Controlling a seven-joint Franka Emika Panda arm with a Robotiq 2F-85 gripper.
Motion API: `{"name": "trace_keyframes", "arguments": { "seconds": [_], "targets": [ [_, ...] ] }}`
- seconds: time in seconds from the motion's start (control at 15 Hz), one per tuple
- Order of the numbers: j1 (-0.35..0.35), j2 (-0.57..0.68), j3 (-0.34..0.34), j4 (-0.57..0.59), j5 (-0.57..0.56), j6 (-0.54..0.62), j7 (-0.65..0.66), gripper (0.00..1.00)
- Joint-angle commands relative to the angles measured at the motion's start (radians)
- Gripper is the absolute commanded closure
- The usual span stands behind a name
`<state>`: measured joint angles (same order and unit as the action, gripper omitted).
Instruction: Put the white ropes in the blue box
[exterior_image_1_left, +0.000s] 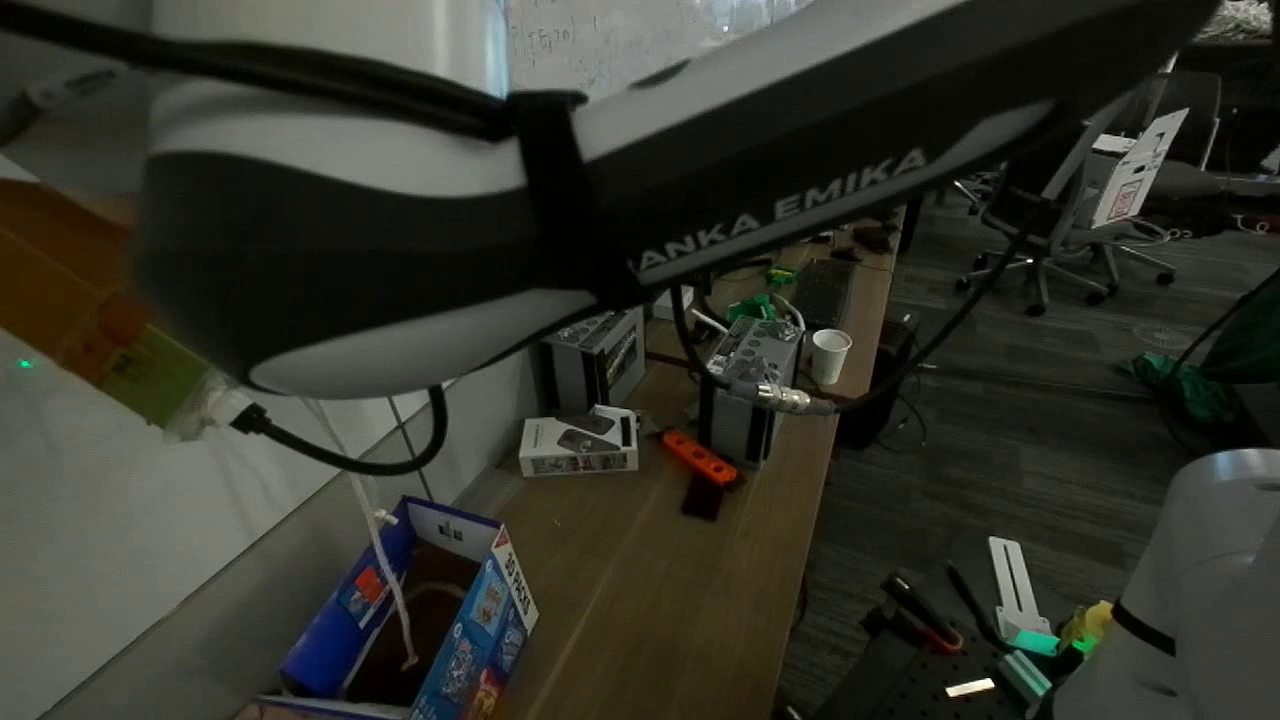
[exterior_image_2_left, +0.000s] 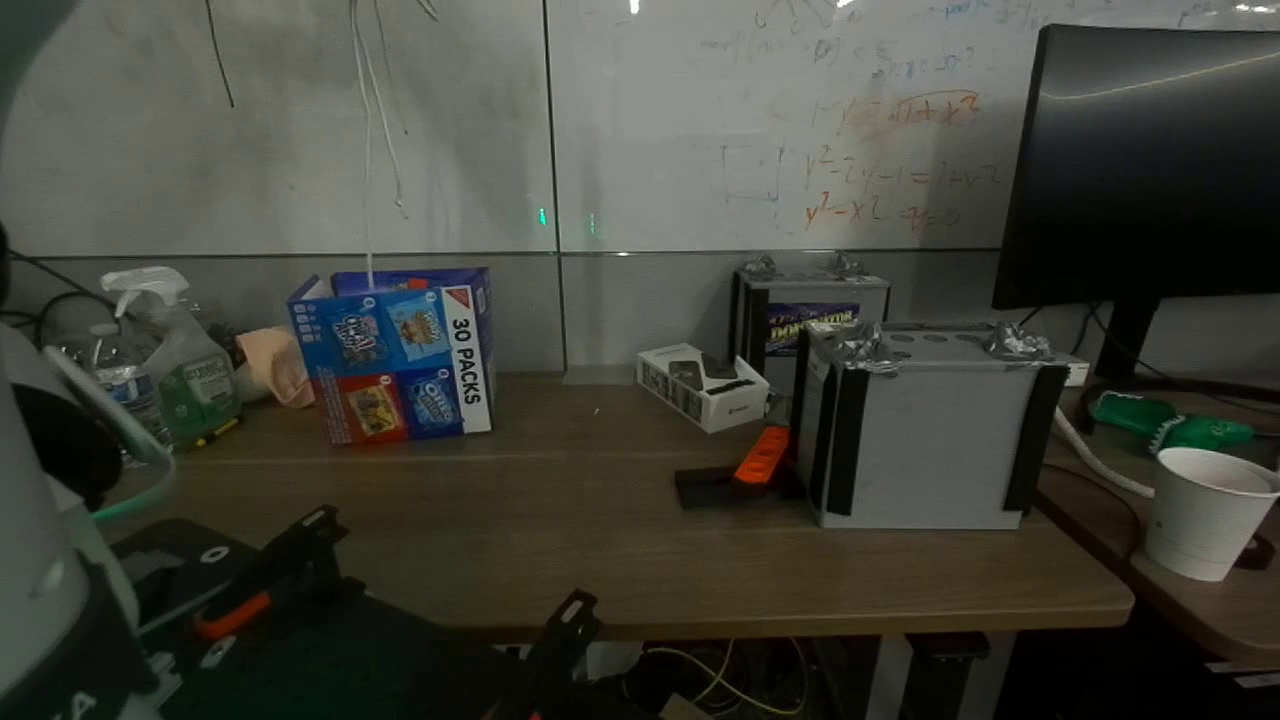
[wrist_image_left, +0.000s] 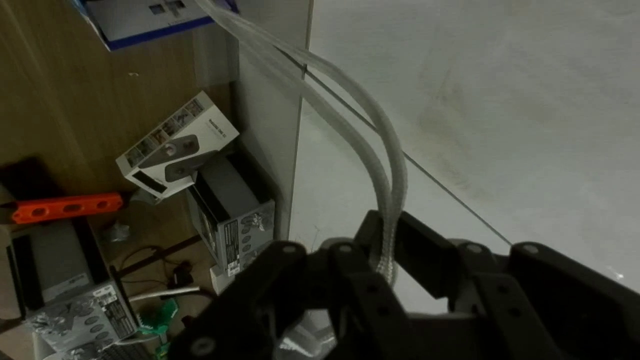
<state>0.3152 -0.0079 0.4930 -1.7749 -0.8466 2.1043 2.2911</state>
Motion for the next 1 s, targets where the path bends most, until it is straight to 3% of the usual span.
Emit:
{"name": "trace_keyframes", "arguments": {
  "seconds": [0.0, 0.47, 0.93],
  "targets": [
    [0.039, 0.070, -0.038, 0.026, 0.076, 0.086, -0.068, 0.96],
    [0.080, 0.196, -0.079, -0.007, 0.289, 0.241, -0.254, 0.96],
    [0.065, 0.298, -0.125, -0.027, 0.596, 0.324, -0.653, 0.96]
  ]
}}
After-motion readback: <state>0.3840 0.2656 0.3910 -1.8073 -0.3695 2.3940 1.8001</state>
